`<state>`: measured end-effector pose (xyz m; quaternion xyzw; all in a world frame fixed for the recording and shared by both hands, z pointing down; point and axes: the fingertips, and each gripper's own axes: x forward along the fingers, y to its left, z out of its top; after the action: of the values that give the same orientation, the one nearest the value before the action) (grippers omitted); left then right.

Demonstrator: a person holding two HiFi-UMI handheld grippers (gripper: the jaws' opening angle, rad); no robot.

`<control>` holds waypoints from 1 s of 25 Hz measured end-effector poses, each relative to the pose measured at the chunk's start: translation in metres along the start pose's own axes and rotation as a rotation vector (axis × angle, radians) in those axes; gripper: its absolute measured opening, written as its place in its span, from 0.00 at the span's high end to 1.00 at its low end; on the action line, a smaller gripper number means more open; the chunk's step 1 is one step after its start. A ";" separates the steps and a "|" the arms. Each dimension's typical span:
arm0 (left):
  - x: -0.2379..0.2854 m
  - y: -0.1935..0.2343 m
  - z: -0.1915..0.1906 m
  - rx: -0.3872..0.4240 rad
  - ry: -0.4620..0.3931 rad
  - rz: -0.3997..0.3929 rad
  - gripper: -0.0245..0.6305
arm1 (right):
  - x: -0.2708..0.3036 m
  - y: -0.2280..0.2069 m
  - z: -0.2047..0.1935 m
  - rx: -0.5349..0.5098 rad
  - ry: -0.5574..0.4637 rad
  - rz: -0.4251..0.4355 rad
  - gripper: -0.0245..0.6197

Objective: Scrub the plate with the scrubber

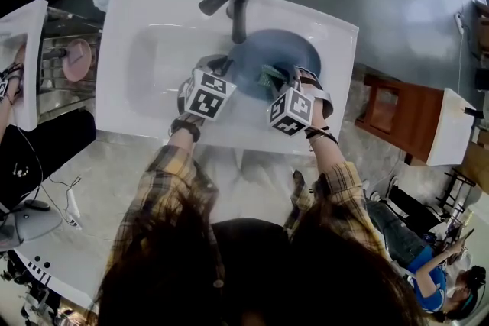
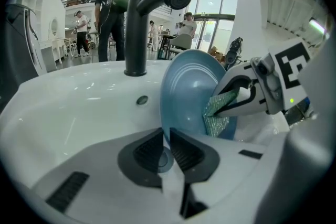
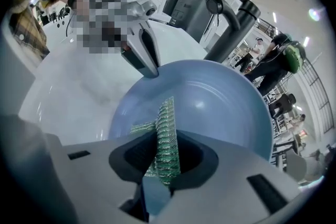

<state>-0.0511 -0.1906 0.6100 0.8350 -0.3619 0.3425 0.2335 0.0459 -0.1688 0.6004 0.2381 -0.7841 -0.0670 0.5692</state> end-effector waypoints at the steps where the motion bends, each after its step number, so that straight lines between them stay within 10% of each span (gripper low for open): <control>1: 0.000 0.000 -0.001 0.001 0.001 -0.001 0.91 | -0.002 -0.005 0.001 -0.004 -0.004 -0.011 0.81; 25: -0.005 -0.002 -0.008 -0.008 0.057 0.026 0.91 | -0.069 -0.103 0.011 0.190 -0.136 -0.281 0.82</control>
<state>-0.0552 -0.1818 0.6107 0.8193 -0.3672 0.3677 0.2425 0.0830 -0.2293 0.4984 0.3928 -0.7828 -0.0874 0.4747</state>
